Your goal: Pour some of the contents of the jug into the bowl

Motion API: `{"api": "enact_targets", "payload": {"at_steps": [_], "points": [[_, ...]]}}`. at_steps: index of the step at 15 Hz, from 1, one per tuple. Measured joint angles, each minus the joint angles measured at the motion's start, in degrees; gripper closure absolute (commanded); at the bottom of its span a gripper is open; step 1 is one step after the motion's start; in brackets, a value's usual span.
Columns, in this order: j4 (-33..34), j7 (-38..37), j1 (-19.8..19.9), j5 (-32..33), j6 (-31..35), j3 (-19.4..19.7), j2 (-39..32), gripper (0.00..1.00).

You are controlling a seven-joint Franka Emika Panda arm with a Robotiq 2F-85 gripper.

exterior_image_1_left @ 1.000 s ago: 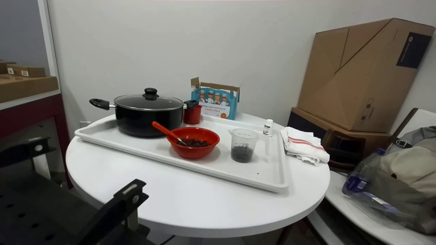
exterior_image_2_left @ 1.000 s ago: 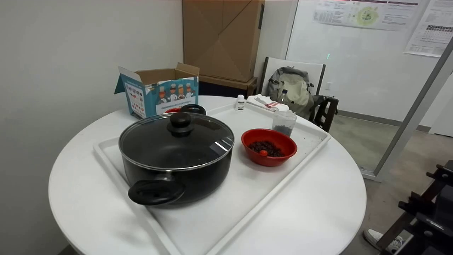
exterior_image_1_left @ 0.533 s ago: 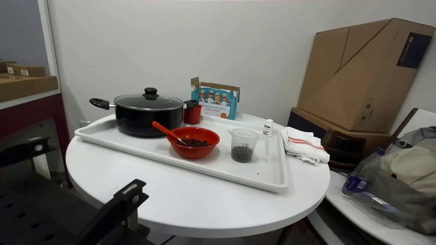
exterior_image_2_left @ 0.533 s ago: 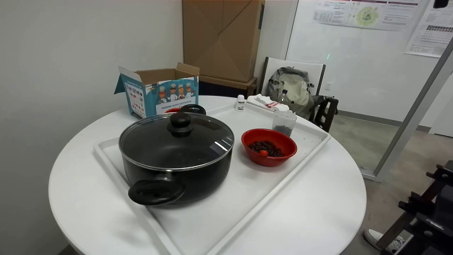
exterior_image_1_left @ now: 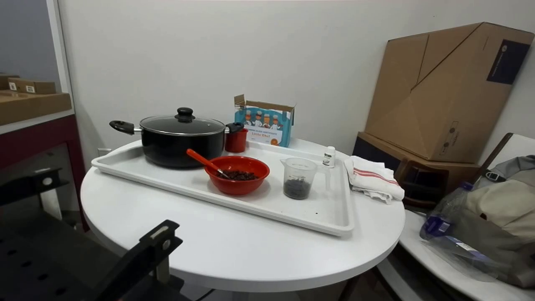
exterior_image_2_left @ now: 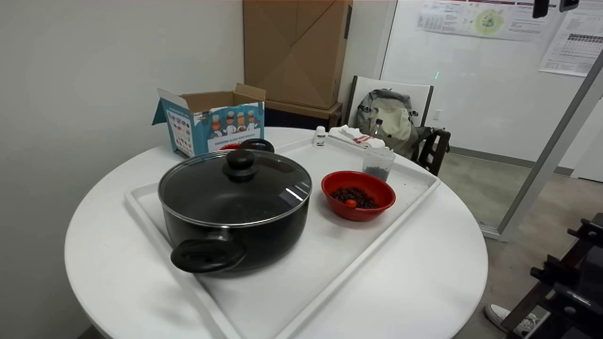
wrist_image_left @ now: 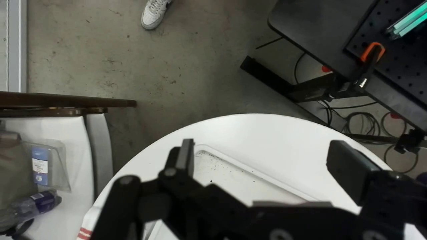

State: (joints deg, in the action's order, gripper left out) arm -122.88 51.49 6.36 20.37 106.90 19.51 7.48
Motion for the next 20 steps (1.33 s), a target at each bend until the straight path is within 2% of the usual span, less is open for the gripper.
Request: {"api": "enact_targets", "payload": {"at_steps": [5, 11, 15, 20], "points": [[-0.1, 1.9, 0.7, -0.7, -1.4, -0.6, -0.1, 0.0], [1.1, 20.2, 2.6, -0.2, -2.5, -0.8, -5.1, 0.0], [5.3, 29.2, 4.1, 3.3, -2.8, -1.8, -11.5, 0.0], [9.8, 30.9, 3.6, 11.9, -3.7, -6.3, -18.9, 0.0]]}}
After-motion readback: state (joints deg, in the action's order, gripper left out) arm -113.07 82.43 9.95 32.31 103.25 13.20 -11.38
